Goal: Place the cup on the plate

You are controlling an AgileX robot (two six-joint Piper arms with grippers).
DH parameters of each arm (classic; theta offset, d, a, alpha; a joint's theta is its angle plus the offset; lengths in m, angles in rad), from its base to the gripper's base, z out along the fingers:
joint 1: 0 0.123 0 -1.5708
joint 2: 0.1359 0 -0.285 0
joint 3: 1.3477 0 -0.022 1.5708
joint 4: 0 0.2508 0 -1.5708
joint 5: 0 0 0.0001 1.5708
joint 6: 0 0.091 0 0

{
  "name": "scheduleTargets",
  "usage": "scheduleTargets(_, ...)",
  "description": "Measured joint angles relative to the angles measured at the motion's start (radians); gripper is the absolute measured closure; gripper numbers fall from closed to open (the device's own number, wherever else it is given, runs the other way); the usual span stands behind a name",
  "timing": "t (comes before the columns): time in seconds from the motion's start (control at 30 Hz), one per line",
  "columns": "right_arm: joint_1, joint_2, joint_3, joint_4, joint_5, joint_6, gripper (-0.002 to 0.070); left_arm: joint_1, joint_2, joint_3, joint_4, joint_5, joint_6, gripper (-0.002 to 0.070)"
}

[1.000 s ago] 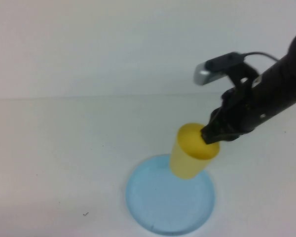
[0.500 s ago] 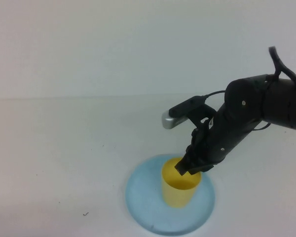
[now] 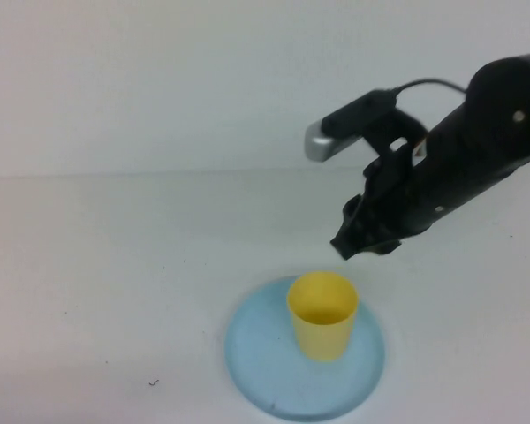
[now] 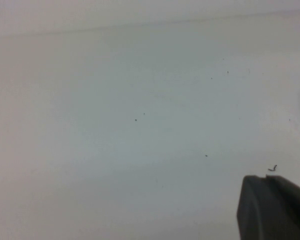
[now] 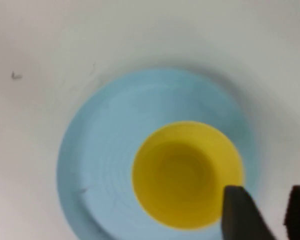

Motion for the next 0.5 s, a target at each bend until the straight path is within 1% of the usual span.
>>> scheduleTargets(0.03, 0.000, -0.032, 0.000, -0.024, 0.000, 0.012, 0.0465, 0.000, 0.000, 0.000, 0.000, 0.000, 0.000, 0.0675)
scheduleTargets(0.13, 0.000, -0.130, -0.003, -0.112, 0.000, 0.059, 0.0598, 0.000, 0.000, 0.000, 0.000, 0.000, 0.000, 0.0675)
scheduleTargets(0.2, 0.000, -0.195, -0.007, -0.193, 0.010, 0.109, 0.0643, 0.000, 0.000, 0.000, 0.000, 0.000, 0.000, 0.0675)
scheduleTargets(0.27, 0.000, -0.271, -0.015, -0.286, 0.031, 0.160, 0.0661, 0.000, 0.002, 0.000, 0.000, 0.000, 0.000, 0.0675)
scheduleTargets(0.37, 0.000, -0.396, -0.021, -0.395, 0.099, 0.191, 0.0671, 0.000, 0.002, 0.000, 0.000, 0.000, 0.000, 0.0675)
scheduleTargets(0.5, 0.000, -0.533, -0.023, -0.474, 0.185, 0.199, 0.0674, 0.000, 0.002, 0.000, 0.000, 0.000, 0.000, 0.0675)
